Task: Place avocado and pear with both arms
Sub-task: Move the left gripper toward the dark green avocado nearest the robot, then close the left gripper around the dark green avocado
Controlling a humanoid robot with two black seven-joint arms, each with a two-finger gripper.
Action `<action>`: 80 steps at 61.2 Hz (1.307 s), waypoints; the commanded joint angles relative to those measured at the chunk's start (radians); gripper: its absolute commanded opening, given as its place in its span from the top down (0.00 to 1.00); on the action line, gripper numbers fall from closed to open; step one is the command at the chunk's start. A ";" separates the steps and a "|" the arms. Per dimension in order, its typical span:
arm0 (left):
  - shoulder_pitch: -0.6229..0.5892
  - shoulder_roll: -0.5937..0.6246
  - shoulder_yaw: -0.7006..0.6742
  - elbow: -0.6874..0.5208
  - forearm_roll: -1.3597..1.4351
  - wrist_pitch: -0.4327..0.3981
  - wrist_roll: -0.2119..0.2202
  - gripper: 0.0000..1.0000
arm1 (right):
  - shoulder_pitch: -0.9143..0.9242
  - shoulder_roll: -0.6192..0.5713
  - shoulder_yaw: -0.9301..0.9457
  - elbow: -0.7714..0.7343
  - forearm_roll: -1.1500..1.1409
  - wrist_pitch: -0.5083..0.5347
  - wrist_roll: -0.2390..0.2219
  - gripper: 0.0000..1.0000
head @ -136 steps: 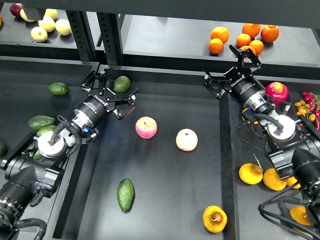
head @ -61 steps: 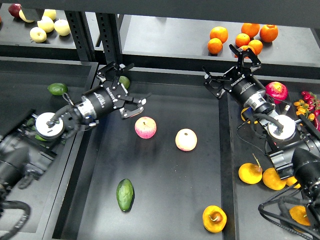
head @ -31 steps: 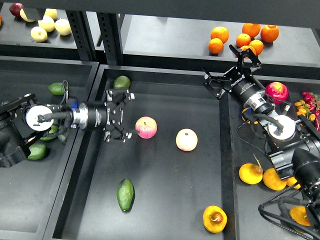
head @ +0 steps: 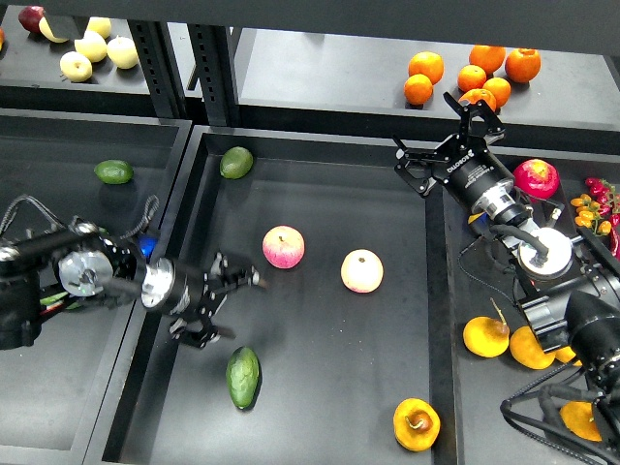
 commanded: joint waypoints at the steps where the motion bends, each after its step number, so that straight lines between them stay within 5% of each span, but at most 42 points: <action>1: -0.001 -0.005 0.016 0.004 0.063 0.000 0.000 0.01 | -0.004 0.000 -0.001 0.001 0.000 0.000 0.000 0.00; 80: 0.073 -0.175 0.028 0.170 0.303 0.000 0.000 0.02 | -0.006 0.000 -0.001 0.003 0.002 0.000 0.000 0.00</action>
